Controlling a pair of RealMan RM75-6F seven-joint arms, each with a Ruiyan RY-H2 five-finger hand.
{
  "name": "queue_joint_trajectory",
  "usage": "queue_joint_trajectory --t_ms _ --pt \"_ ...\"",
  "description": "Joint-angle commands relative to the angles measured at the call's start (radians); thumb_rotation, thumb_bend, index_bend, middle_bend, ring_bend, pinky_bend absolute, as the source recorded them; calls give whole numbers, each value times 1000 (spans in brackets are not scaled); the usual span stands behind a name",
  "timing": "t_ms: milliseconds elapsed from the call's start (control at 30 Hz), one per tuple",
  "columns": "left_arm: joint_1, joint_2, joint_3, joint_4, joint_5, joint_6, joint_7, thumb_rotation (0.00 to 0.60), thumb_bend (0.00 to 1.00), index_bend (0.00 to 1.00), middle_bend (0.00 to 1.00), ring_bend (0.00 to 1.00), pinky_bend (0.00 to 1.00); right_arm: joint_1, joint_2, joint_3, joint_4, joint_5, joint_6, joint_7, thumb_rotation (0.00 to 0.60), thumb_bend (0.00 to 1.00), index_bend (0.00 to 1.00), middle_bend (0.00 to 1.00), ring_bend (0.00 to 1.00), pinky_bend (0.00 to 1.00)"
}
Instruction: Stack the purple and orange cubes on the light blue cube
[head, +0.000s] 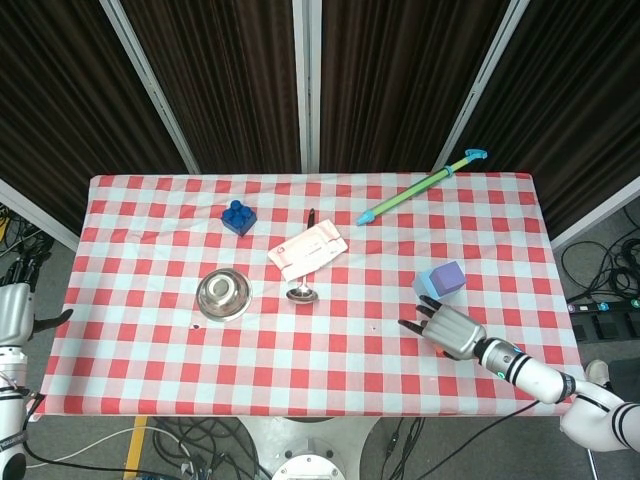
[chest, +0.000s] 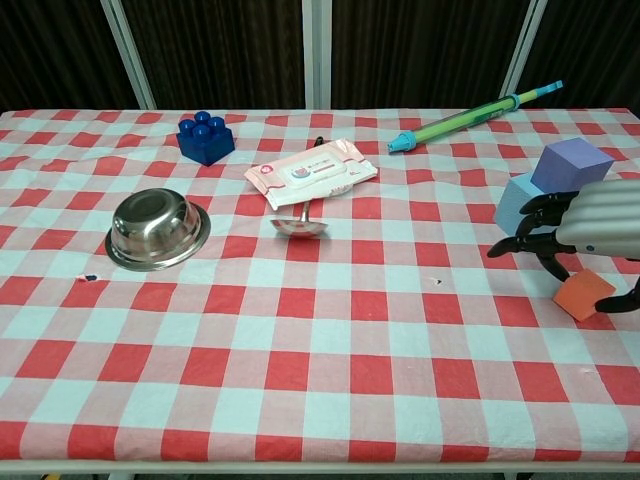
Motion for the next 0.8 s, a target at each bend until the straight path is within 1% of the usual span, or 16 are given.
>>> queue_joint_trajectory --t_ms 33,333,533,633,800 --pt "0 0 0 1 0 -1 -1 600 60 209 189 167 311 0 3 2 -5 0 5 2 600 166 66 467 134 23" --pt "3 6 -3 -4 -1 2 -12 600 60 209 189 167 312 4 25 12 -53 0 20 -16 600 167 67 467 134 23" --pt "5 12 -6 -9 0 6 -23 600 59 209 189 167 312 14 39 30 -108 14 7 -43 600 174 67 469 135 23" --pt "8 16 -8 -12 1 13 -28 600 60 209 189 167 312 23 54 49 -153 15 12 -76 600 175 67 469 134 23" --pt "12 23 -12 -11 -3 19 -26 600 60 209 189 167 312 40 111 89 -265 24 17 -155 600 176 67 469 134 24"
